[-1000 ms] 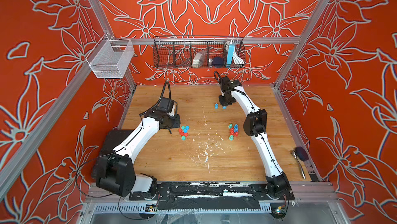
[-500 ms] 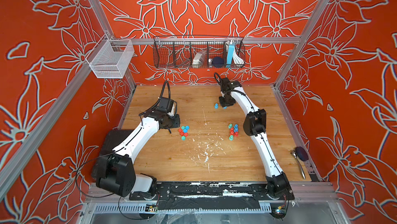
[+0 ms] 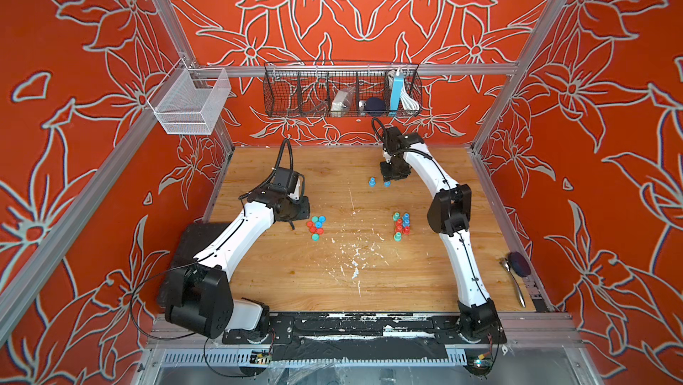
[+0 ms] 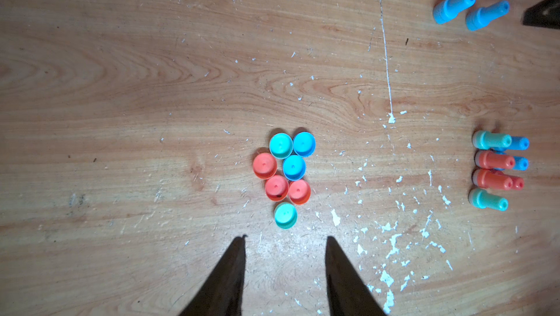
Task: Close the stamp cap
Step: Place the stamp at the center of the board, then move the cover to the center of the board.
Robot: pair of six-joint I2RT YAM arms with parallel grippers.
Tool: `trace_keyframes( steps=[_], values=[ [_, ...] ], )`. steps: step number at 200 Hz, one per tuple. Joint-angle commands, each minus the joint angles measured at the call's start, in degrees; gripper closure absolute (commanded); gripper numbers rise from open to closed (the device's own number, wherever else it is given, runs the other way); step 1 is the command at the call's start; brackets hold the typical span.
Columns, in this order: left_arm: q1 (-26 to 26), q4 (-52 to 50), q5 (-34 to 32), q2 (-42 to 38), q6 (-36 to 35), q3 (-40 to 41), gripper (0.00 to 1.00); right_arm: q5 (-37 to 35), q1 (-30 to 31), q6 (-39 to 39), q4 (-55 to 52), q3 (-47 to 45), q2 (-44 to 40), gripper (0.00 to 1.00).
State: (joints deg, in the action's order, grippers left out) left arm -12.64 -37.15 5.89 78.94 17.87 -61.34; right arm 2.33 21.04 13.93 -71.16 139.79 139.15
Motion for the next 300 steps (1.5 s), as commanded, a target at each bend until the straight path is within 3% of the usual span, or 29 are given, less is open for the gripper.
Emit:
trace_keyframes(
  steps=[1, 64, 130, 197, 258, 300],
  values=[
    [0.42, 0.14, 0.04, -1.59, -0.09, 0.8, 0.56, -0.2, 0.39, -0.27, 1.53, -9.44, -10.15, 0.53],
    [0.34, 0.43, 0.58, -1.47, 0.08, 1.32, 0.56, -1.26, 0.58, 0.74, 16.83, -47.66, -41.57, 0.54],
    [-0.72, 0.65, 0.58, 0.91, 1.38, 0.8, 0.56, -0.42, 0.54, 2.22, 22.2, -74.09, -65.96, 0.56],
    [-5.06, 1.79, -0.79, 4.89, 4.84, -1.49, 0.56, 0.38, 0.59, 3.52, 22.82, -86.38, -76.58, 0.57],
    [-5.64, 3.82, 0.45, 8.9, 6.16, -2.81, 0.56, -3.25, 0.58, 5.55, 22.68, -90.14, -83.71, 0.57],
    [-6.32, 4.41, 0.36, 12.55, 6.86, -4.63, 0.56, -1.55, 0.58, 6.02, 23.77, -91.48, -86.02, 0.57]
  ],
)
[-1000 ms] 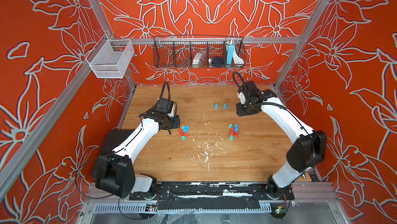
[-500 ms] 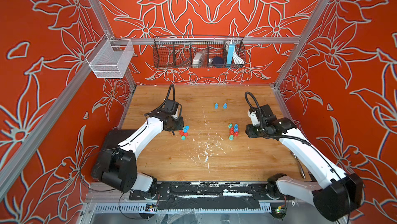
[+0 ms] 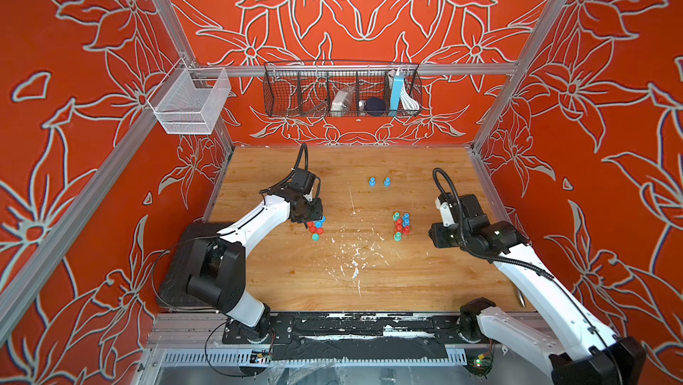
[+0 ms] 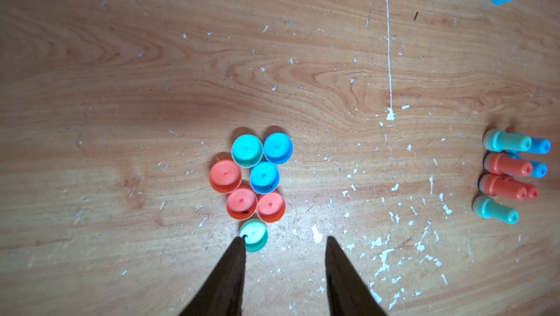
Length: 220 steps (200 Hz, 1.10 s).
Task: Close the stamp cap
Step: Move the cover to the center of the board.
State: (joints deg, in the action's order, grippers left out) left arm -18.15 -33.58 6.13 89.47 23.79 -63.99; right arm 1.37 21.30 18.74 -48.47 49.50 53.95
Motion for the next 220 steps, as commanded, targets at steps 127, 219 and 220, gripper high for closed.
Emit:
trace_keyframes(
  steps=[127, 219, 220],
  values=[
    [-3.14, 3.37, 0.0, 14.22, 3.33, -7.1, 0.57, 0.22, 0.41, 1.3, 1.68, -1.51, -1.22, 0.57],
    [-3.19, 5.11, 0.38, 18.54, 4.23, -7.53, 0.57, 0.38, 0.5, 1.38, 1.82, -1.55, -1.28, 0.57],
    [-3.2, 5.11, 0.37, 18.63, 4.24, -7.59, 0.57, 0.38, 0.5, 1.38, 1.85, -1.53, -1.3, 0.57]
  ],
)
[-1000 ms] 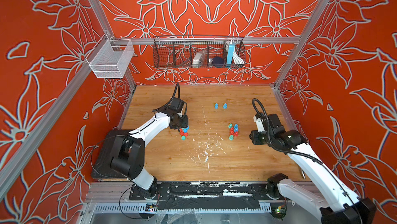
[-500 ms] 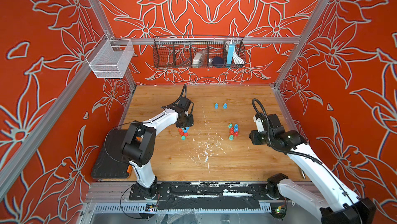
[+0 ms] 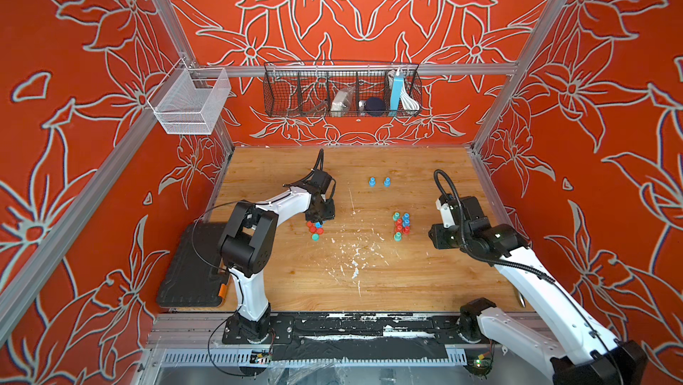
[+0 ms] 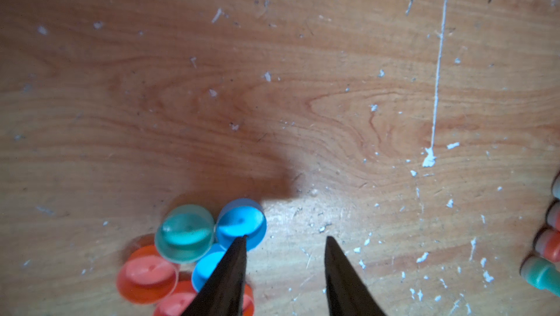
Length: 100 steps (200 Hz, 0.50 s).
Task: Close the stamp cap
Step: Move the cover to the center of the board.
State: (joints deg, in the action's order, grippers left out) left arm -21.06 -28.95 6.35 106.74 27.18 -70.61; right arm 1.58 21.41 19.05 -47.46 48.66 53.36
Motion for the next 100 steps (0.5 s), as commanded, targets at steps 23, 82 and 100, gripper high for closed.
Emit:
trace_keyframes(
  steps=[23, 82, 100],
  values=[
    [-0.34, 0.82, 0.15, 2.28, 0.9, -1.03, 0.57, 0.17, 0.39, 1.08, 0.86, -0.8, -0.76, 0.57],
    [-0.47, 1.18, 0.42, 4.7, 1.06, -1.81, 0.57, 0.16, 0.45, 1.17, 1.15, -0.9, -0.54, 0.57],
    [-1.03, 1.18, 0.18, 5.07, 1.21, -1.9, 0.57, 0.22, 0.48, 1.23, 1.23, -0.9, -0.45, 0.57]
  ],
)
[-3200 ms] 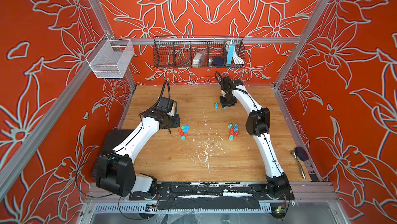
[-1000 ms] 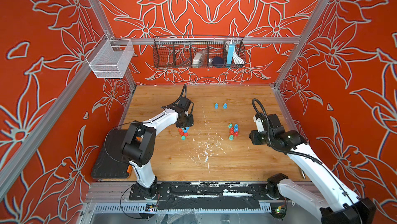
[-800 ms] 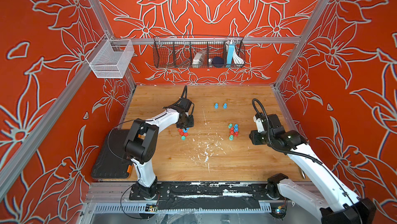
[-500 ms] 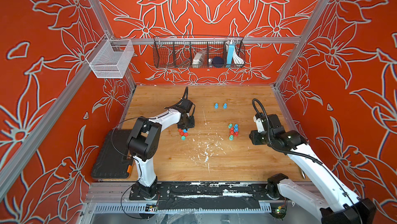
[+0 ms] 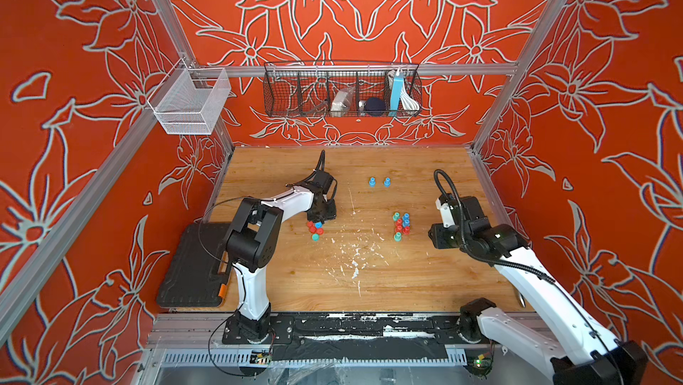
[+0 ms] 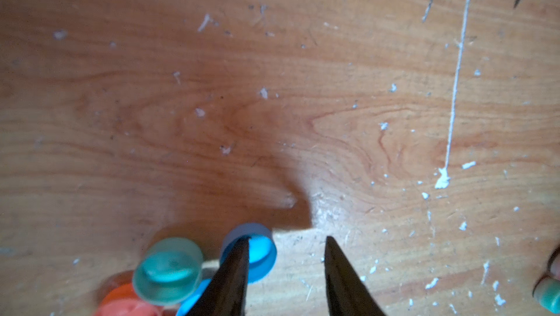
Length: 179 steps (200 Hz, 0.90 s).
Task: Close the stamp cap
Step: Move the cover to the center of the board.
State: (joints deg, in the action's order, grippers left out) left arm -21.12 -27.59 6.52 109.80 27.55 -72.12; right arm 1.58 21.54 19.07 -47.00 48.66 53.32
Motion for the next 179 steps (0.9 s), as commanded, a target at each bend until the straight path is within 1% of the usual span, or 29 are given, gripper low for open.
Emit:
trace_keyframes(
  steps=[1, 63, 134, 179],
  values=[
    [-0.99, -0.18, -0.01, 2.05, 0.84, -0.35, 0.57, 0.24, 0.34, 1.22, 0.82, -0.92, -0.36, 0.57],
    [-5.52, 0.79, -0.64, 3.73, 2.89, -0.53, 0.57, 0.09, 0.34, 1.23, 0.62, -0.84, -0.82, 0.57],
    [-11.46, -0.42, -0.81, 8.73, 5.73, -7.84, 0.57, 0.08, 0.34, 1.24, 0.6, -0.92, -1.33, 0.57],
    [-12.94, -1.89, -1.34, 10.14, 5.99, -11.42, 0.57, -0.13, 0.43, 1.28, 0.66, -0.94, -1.73, 0.57]
  ],
)
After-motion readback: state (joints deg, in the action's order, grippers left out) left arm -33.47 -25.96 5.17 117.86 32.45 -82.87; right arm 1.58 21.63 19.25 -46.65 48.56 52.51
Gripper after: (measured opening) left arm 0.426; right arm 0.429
